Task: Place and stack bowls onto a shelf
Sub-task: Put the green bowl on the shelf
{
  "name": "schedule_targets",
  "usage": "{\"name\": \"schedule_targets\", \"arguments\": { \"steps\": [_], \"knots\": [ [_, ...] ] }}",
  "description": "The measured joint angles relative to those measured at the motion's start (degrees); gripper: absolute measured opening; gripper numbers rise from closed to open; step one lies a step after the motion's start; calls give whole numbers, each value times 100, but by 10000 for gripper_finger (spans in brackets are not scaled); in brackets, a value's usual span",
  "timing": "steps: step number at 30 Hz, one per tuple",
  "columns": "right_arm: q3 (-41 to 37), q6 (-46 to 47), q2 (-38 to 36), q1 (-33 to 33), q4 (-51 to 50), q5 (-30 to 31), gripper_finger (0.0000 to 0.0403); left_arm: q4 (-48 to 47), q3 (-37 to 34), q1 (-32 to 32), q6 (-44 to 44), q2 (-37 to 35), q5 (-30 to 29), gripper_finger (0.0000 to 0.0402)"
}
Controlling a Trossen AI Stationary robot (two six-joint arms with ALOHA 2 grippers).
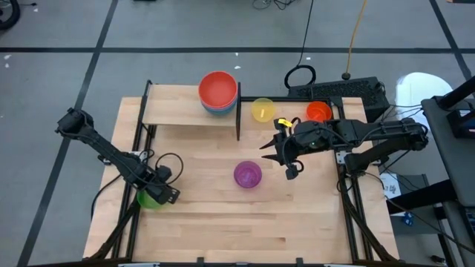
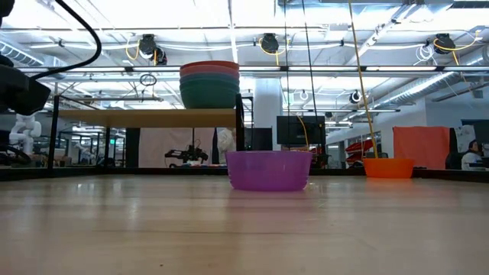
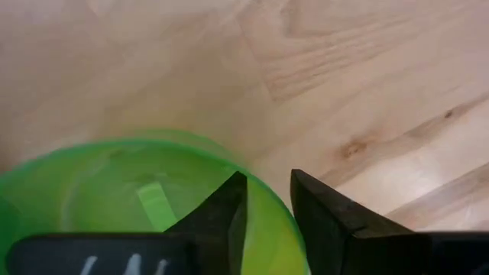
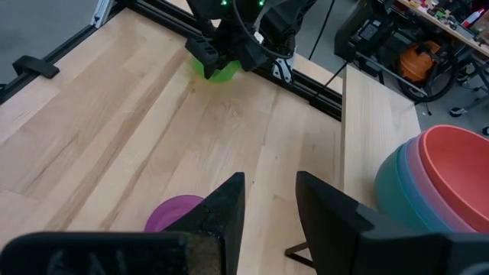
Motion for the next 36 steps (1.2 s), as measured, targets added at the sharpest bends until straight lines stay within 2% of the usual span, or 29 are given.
{"name": "schedule_targets", "arguments": {
  "steps": [6,12,22,29,36],
  "knots": [
    [0,0,0,1,0,0,114,46,1,-7,93,-7,108,14],
    [0,0,0,1,0,0,114,-155,270,0,270,9,93,6],
    [0,-44,0,1,1,0,114,-1718,1801,360,1131,9,2,3],
    [0,-44,0,2,0,0,114,-3336,3137,956,1889,7,-614,3],
    [0,-45,0,0,0,0,114,-4590,4370,1958,2859,2,-1308,3]
  ]
}}
